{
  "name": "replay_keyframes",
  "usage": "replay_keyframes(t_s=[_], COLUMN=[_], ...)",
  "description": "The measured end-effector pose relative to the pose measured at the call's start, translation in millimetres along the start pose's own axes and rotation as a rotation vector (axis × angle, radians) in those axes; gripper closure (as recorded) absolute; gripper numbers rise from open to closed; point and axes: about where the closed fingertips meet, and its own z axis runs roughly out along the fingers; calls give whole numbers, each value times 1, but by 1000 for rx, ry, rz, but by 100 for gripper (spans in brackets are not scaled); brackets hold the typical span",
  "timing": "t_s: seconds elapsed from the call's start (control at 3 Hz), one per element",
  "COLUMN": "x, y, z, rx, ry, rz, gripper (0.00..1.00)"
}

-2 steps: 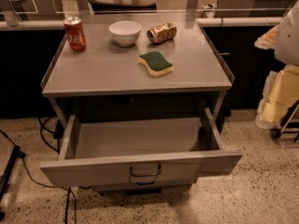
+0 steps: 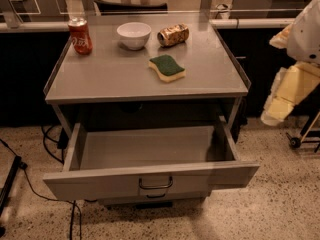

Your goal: Place sponge into top drawer

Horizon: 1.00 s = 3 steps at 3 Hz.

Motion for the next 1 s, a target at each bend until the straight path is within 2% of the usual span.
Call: replay_keyframes(t_s=[0.67, 1.0], x=[-35, -61], y=[-60, -85], z=[38, 58], rx=[-12, 1], ry=[-173, -247], rz=[159, 253], gripper=[0, 0])
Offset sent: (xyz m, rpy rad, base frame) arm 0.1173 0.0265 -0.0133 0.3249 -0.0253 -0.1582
